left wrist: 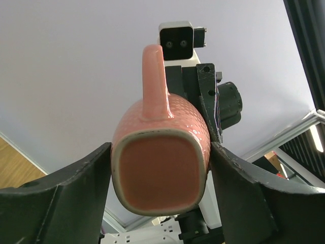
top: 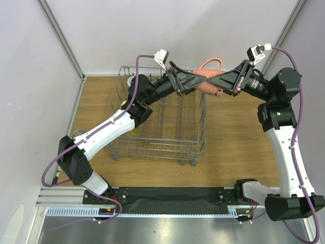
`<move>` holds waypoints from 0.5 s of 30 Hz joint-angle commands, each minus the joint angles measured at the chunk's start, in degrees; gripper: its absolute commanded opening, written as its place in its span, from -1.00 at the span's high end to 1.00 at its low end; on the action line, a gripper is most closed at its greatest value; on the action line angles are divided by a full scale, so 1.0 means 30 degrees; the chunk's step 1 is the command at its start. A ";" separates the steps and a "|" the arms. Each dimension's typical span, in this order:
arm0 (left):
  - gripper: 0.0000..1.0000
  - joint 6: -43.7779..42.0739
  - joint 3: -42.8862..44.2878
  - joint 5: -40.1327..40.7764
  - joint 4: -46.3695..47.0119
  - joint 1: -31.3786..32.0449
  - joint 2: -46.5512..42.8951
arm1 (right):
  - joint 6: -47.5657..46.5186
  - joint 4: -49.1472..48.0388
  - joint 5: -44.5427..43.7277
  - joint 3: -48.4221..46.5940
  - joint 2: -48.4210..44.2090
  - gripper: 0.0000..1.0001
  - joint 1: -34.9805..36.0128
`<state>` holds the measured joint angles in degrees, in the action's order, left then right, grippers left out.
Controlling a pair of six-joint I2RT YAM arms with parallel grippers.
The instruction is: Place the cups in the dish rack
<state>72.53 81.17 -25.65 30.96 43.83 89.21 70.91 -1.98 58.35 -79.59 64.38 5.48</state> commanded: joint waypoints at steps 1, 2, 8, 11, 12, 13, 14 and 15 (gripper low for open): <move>-0.28 0.0227 0.0777 -0.0122 0.0841 0.0330 -0.0088 | 0.0034 -0.1392 0.0121 -0.0452 -0.0102 1.00 0.0167; -0.19 0.0227 0.0806 -0.0151 0.0871 0.0330 -0.0059 | -0.0024 -0.1333 0.0150 -0.0452 -0.0073 1.00 0.0167; 0.86 -0.0330 0.0894 -0.0561 0.0813 0.0213 -0.0029 | -0.1279 0.0274 0.0414 -0.1181 0.0073 0.97 0.0167; 0.99 -0.0242 0.0515 -0.0504 0.0724 0.0067 -0.0234 | -0.1664 0.0571 0.0531 -0.1214 0.0044 0.83 0.0138; 0.99 -0.0213 0.0426 -0.0474 0.0754 0.0037 -0.0292 | -0.1695 0.1123 0.0589 -0.1213 -0.0014 1.00 0.0196; 0.95 -0.0155 0.0309 -0.0474 0.0812 -0.0021 -0.0409 | -0.1753 0.1186 0.0503 -0.1213 -0.0073 1.00 0.0138; 0.79 -0.0009 0.0192 -0.0445 0.0755 -0.0138 -0.0439 | -0.1783 0.1216 0.0473 -0.1213 -0.0131 1.00 0.0109; 0.56 0.0050 0.0104 -0.0473 0.0725 -0.0168 -0.0468 | -0.1812 0.1216 0.0386 -0.1155 -0.0161 1.00 0.0109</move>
<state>72.47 81.10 -26.35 30.59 43.51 89.25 68.16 1.72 58.76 -80.75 64.66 5.43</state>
